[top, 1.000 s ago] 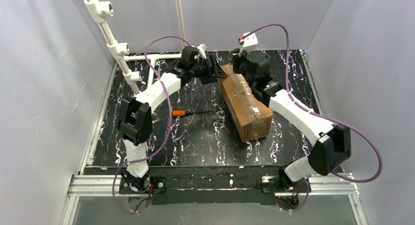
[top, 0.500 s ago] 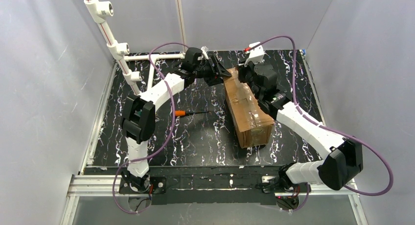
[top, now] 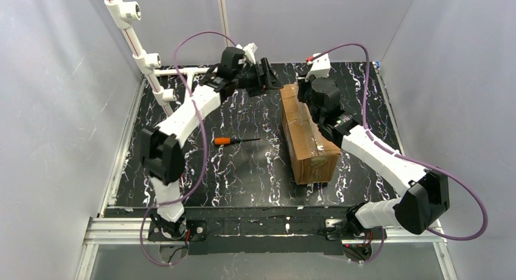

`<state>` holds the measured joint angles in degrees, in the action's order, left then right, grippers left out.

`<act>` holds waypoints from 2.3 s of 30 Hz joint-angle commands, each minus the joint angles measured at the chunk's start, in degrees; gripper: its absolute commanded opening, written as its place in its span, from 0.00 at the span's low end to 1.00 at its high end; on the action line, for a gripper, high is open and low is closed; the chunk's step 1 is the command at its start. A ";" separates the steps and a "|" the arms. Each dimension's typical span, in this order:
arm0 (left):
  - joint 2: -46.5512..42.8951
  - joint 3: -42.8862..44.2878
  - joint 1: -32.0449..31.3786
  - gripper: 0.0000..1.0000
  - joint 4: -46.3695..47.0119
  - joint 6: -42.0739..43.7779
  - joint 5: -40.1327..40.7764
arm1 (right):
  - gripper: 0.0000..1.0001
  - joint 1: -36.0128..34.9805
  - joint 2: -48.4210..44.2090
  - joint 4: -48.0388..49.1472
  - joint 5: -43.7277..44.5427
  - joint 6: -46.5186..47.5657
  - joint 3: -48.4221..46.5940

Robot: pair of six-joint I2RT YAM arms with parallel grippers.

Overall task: Unpack the express box
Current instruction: Cut the express box at the center of the board.

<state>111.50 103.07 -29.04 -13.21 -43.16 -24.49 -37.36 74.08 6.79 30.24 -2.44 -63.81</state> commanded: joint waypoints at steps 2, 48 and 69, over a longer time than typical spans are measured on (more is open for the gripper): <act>-20.22 -11.18 -3.39 0.69 -5.28 17.57 -7.14 | 0.01 -0.38 3.13 -12.67 1.70 -2.99 -1.02; -24.69 -51.71 -33.67 0.62 53.29 63.45 28.51 | 0.01 -4.21 -0.58 -21.38 3.67 -3.81 2.58; -27.50 -53.22 -29.50 0.63 49.94 59.07 20.32 | 0.01 -2.41 6.88 -40.80 -1.09 -6.10 -16.04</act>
<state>85.82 50.41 -59.75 37.67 17.04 -6.20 -40.40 77.49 -21.74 31.62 -6.24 -72.47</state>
